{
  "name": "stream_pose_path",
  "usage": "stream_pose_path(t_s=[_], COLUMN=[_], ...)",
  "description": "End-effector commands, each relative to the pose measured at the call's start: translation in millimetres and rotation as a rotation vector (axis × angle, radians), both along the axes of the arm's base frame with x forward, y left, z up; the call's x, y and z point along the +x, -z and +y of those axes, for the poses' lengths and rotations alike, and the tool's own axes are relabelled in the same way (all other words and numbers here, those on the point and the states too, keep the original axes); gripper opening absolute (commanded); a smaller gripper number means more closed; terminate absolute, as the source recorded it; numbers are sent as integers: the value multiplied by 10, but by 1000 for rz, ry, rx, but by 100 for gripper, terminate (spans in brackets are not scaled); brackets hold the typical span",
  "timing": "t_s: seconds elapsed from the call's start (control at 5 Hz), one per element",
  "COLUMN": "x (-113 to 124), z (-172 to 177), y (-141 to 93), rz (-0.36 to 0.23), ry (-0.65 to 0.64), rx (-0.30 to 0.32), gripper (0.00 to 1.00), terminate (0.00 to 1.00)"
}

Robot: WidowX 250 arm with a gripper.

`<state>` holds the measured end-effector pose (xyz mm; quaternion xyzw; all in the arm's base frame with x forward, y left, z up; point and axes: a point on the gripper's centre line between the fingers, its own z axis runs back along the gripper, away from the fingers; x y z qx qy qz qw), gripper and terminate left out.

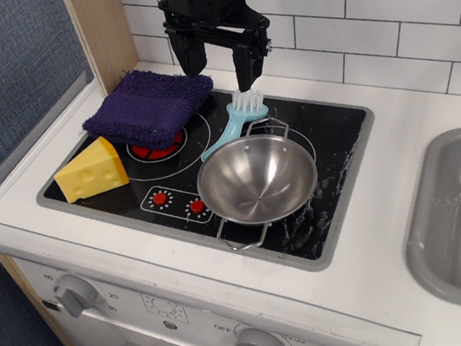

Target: Move the pot left side blue cloth

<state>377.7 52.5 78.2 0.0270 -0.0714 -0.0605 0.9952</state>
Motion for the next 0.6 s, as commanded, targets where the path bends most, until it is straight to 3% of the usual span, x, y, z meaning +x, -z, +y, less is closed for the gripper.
stream_pose_path(t_s=[0.0,0.2,0.4], x=[0,-78,-210], z=[0,-137,-296], y=[0,4,-89], rz=[0,-96,-99], ry=[0,-71,-25], rx=[0,-61,-79], gripper=[100,100,100], terminate=[0,0,0])
